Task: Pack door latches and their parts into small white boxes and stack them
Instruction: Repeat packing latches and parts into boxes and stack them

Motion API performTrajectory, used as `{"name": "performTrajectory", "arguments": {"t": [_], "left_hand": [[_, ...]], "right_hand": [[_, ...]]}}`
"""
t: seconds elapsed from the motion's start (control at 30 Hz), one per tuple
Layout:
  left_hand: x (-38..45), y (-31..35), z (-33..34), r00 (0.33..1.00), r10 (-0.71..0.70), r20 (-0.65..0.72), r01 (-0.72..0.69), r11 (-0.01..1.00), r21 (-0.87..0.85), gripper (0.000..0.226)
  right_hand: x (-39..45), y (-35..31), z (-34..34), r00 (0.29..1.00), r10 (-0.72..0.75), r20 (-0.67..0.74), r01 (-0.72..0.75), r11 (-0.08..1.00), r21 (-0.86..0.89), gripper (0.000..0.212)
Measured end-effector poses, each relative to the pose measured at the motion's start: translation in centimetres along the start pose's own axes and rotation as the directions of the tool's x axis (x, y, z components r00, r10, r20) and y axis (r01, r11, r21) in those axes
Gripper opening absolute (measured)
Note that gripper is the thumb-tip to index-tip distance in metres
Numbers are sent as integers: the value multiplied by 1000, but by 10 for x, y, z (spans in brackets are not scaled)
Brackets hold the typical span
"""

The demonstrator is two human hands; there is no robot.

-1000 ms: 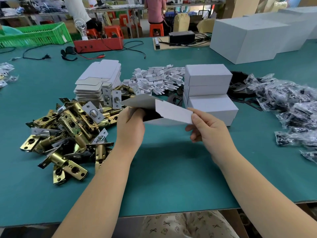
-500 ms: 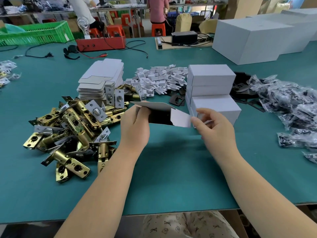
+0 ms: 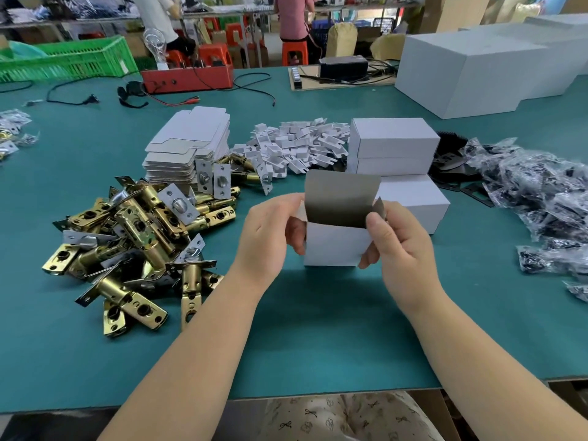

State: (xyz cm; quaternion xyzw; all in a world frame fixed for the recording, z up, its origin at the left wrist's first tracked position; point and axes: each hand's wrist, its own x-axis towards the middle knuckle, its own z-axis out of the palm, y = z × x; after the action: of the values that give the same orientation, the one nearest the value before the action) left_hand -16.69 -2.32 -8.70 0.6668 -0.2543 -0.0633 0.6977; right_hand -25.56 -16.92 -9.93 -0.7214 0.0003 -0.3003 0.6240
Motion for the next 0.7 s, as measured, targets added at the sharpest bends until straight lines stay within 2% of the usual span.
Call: {"name": "performTrajectory", "arguments": {"t": [0.07,0.13,0.3,0.37,0.53,0.63,0.7], "left_hand": [[3,0,-1,996,-53,77,62,991,-115,33],[3,0,-1,996,-61,70,70,987,-146,32],[0,0,3,984,153,-94,-156,987,-28,26],[-2,-1,4,971,223,-81,-222,975,23,23],[-5,-1,6,921,383,-74,-352,897,267,38],[-6,-3,5,908,415,-58,-382,876,296,39],[-5,-4,5,917,396,-44,-370,887,275,46]], "right_hand": [[1,-1,0,1000,20,-2,-20,1000,8,18],[2,-1,1,999,48,-23,-47,999,9,21],[2,0,4,991,130,-26,-131,991,-19,31],[3,2,3,989,141,-43,-140,990,12,33],[7,6,0,974,217,-63,-208,970,124,26],[13,6,-4,968,251,3,-247,951,189,27],[16,7,-7,978,209,20,-207,946,251,38]]}}
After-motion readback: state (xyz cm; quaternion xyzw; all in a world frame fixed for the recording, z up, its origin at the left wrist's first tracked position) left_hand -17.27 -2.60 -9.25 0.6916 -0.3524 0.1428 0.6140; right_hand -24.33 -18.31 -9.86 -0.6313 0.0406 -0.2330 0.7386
